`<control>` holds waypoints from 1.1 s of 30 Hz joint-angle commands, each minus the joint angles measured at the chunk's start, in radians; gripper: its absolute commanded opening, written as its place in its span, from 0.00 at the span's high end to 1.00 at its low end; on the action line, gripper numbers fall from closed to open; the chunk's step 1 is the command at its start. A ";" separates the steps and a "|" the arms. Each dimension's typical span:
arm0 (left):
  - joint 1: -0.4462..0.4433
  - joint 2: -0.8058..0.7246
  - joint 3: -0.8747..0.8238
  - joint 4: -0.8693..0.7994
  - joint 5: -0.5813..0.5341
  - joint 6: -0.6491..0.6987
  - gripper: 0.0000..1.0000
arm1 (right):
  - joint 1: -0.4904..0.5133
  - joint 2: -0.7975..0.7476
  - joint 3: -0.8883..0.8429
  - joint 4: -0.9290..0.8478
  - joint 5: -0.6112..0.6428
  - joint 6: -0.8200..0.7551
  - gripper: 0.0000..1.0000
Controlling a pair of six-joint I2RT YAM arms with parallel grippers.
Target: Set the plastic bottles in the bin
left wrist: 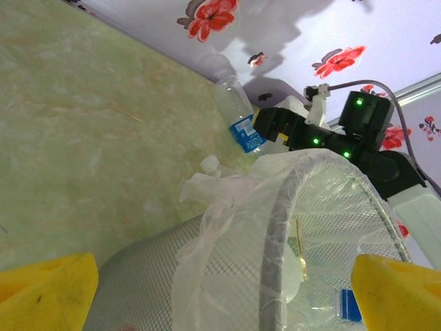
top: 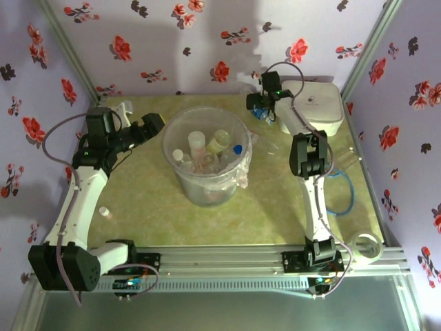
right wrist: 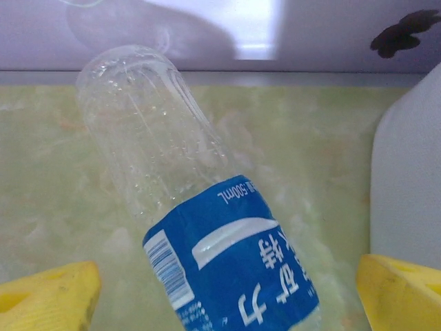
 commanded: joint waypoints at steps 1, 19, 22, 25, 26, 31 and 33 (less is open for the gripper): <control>0.007 -0.005 0.009 -0.004 -0.009 0.022 0.05 | 0.003 0.080 0.065 -0.087 -0.004 0.022 0.04; 0.007 -0.012 0.104 -0.013 -0.038 0.038 0.03 | 0.029 -0.011 -0.023 -0.062 0.017 -0.004 0.46; 0.007 -0.002 0.145 0.016 -0.047 0.024 0.02 | 0.029 -0.080 -0.041 -0.079 0.020 -0.013 0.48; 0.007 0.012 0.194 0.039 -0.074 0.004 0.02 | 0.028 -0.204 -0.130 -0.054 0.026 -0.020 0.48; 0.007 0.019 0.219 0.035 -0.092 0.000 0.02 | 0.028 -0.260 -0.181 -0.037 0.027 -0.021 0.48; -0.009 0.053 0.298 0.121 -0.090 -0.040 0.00 | 0.029 -0.582 -0.478 0.099 0.026 0.001 0.49; -0.031 0.072 0.324 0.171 -0.073 -0.057 0.00 | 0.028 -0.710 -0.581 0.152 0.026 0.021 0.49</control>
